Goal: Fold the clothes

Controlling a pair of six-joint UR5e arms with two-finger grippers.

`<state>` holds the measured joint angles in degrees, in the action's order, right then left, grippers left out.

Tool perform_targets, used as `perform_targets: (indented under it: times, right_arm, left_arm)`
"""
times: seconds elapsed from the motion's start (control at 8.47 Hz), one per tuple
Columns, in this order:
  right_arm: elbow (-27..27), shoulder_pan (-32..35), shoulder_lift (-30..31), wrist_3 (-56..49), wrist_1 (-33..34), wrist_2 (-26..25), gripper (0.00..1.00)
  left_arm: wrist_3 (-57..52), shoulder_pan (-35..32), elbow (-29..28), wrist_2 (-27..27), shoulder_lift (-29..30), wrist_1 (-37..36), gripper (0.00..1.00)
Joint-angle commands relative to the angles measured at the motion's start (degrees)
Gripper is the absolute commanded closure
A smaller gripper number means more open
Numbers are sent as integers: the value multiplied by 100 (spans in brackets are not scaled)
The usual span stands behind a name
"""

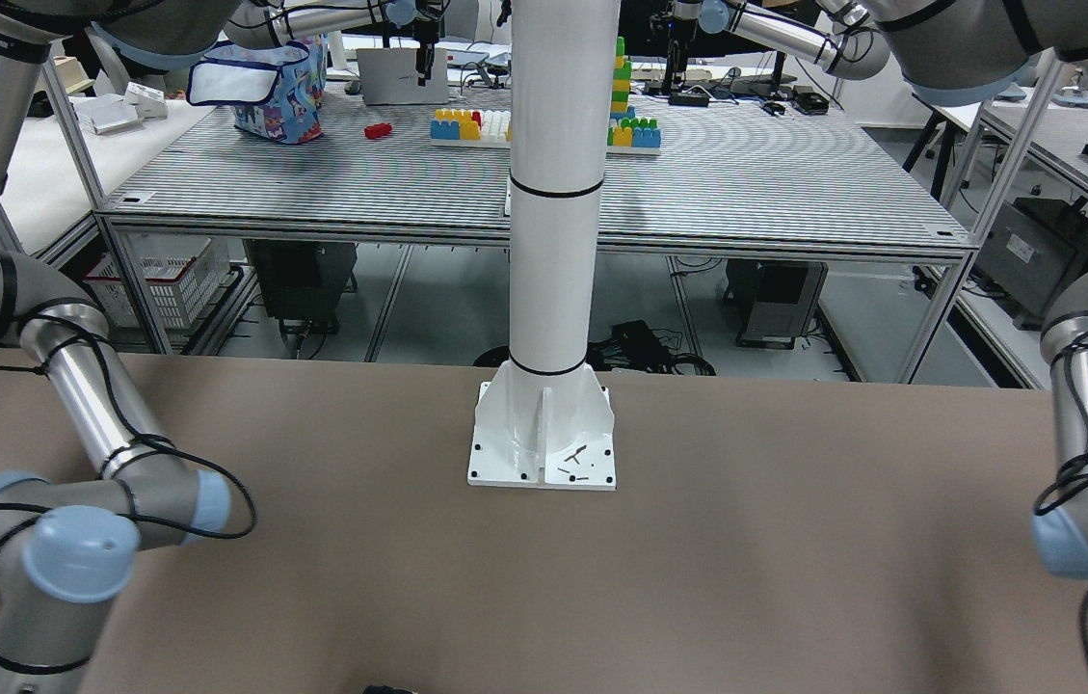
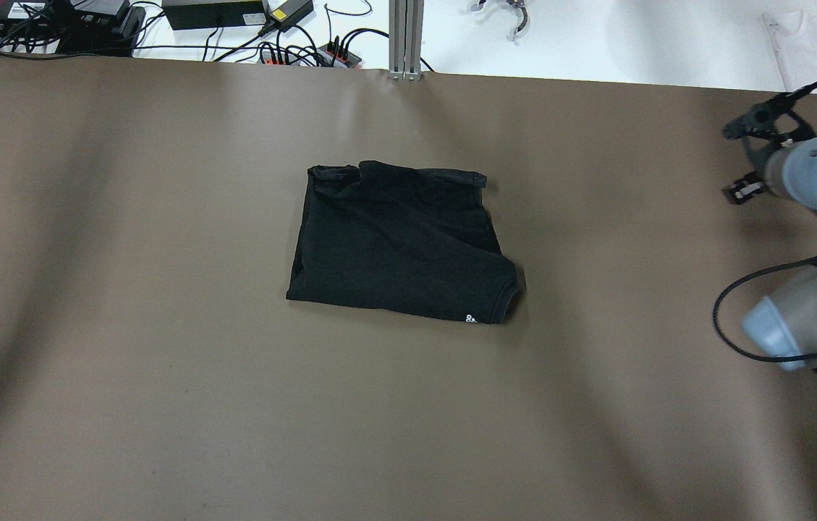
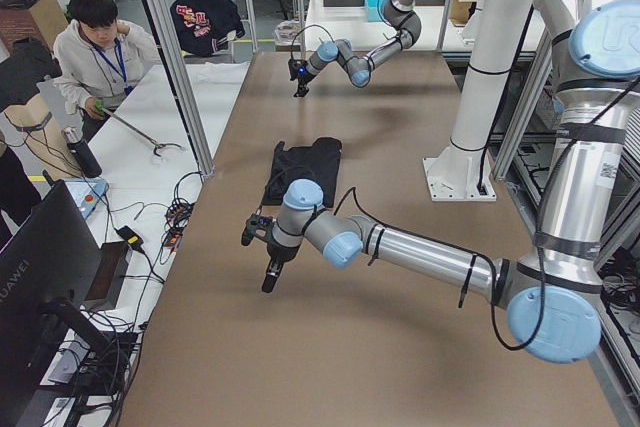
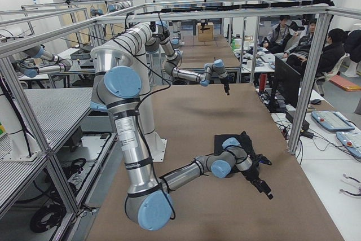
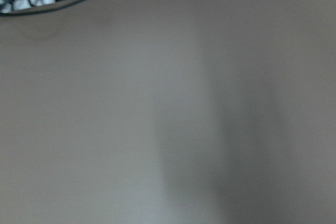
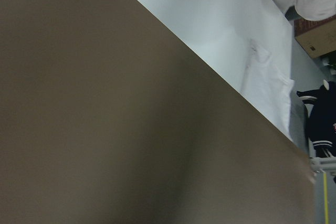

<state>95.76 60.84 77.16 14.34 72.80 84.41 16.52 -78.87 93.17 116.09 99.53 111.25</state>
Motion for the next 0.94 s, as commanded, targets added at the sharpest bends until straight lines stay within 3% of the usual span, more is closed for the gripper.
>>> perform_targets:
  times: [0.0, 0.12, 0.35, 0.83]
  right_arm:
    - [417, 1706, 965, -2069, 15, 671, 6]
    - [409, 2147, 1194, -2519, -28, 830, 6]
    - [426, 2458, 1643, -2673, -266, 806, 6]
    - [602, 2477, 1662, -1865, -328, 858, 6]
  left_arm:
    - [-1587, -1232, 26, -42, -337, -244, 0]
    - [-1764, -1401, 61, -112, -555, -218, 0]
    - [-2310, -1446, 123, -663, -1249, 525, 0]
    - [-2179, -1579, 308, -754, -1252, 626, 0]
